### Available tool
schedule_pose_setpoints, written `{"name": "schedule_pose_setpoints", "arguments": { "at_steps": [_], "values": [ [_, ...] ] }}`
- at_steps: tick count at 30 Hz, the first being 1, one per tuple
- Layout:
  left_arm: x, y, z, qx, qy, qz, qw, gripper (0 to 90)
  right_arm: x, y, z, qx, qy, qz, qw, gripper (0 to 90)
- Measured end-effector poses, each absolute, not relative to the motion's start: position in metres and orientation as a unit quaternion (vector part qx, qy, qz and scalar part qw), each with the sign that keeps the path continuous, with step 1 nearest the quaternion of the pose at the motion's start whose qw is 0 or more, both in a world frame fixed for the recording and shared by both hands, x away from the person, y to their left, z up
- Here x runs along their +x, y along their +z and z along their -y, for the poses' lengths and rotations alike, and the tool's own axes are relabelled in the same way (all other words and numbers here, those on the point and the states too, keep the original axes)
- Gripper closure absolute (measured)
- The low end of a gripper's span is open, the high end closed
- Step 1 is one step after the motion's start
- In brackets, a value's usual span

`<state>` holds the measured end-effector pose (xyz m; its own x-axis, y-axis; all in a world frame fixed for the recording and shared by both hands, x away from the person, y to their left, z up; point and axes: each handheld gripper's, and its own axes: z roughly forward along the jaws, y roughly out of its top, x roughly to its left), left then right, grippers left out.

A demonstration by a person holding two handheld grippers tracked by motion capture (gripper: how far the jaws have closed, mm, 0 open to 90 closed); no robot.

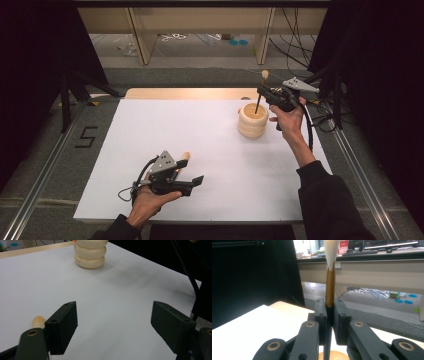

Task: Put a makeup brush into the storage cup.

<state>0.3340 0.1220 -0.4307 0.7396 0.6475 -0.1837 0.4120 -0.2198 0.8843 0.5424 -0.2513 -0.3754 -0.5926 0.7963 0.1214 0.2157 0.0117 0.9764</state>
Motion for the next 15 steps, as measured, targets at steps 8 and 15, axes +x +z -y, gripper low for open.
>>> {"name": "schedule_pose_setpoints", "arguments": {
  "at_steps": [8,15],
  "values": [
    [0.334,-0.431,-0.122,0.777,0.112,-0.34,0.517,21.4,0.546,-0.387,0.25,0.388,0.586,-0.669,0.241,83.1],
    [0.334,-0.431,-0.123,0.775,0.115,-0.343,0.518,21.7,0.548,-0.395,0.249,0.39,0.584,-0.672,0.235,83.1]
  ]
}}
